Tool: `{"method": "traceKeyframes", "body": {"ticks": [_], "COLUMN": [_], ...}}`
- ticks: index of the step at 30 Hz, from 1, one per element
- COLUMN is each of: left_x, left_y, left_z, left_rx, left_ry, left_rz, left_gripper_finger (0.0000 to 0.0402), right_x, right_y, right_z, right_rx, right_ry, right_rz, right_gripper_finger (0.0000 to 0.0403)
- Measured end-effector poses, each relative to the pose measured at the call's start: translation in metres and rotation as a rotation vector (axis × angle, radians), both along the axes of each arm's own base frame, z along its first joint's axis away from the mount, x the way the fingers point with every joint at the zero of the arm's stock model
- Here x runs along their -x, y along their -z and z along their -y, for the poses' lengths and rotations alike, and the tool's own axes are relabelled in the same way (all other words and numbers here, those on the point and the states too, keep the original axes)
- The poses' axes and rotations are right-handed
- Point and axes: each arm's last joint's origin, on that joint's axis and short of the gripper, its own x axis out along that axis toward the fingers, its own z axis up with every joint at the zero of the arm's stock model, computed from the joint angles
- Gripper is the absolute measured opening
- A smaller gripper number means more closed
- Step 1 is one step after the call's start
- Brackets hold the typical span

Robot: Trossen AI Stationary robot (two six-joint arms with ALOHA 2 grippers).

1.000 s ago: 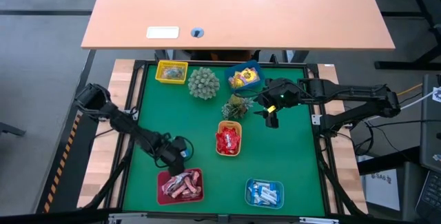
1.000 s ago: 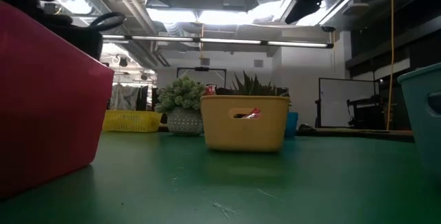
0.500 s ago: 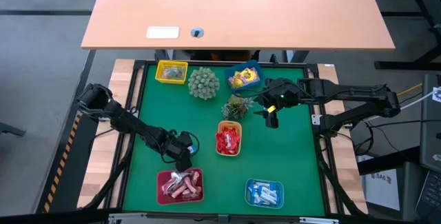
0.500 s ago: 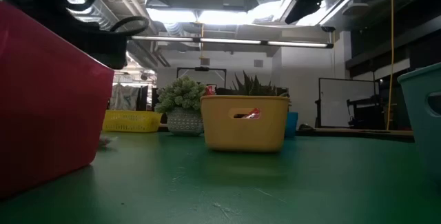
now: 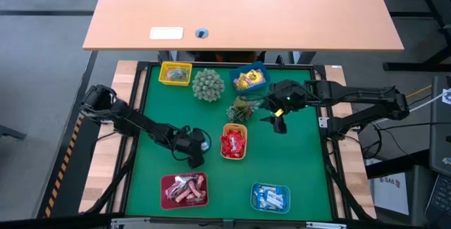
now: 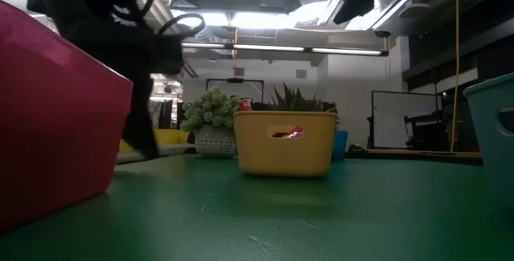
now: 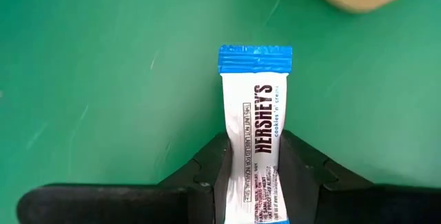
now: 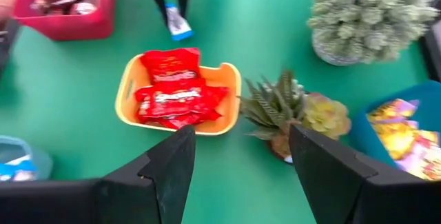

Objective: Sort candy
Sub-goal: Put the blue chocolate bar into the light blue bin

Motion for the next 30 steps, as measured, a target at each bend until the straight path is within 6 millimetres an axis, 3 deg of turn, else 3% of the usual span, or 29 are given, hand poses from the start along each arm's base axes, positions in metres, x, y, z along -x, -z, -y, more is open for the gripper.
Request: {"method": "traceKeyframes", "body": {"ticks": [14,21,30], "left_x": [-0.027,-0.035,-0.043], "left_y": [-0.015,-0.024,-0.035], "left_z": [-0.023,-0.024,-0.022], "left_rx": [-0.030,-0.068,-0.104], "left_ry": [0.050,0.110,0.163], "left_rz": [0.232,0.341,0.476], "left_gripper_finger": [0.0088,0.0088,0.0088], "right_x": [0.000,-0.002,-0.019], "right_y": [0.000,0.000,0.018], "right_z": [-0.002,-0.002,-0.001], "right_rx": [-0.066,-0.179,-0.262], "right_ry": [-0.057,0.075,0.171], "right_rz": [0.005,-0.005,-0.087], "right_gripper_finger": [0.0234,0.0234,0.0234]}}
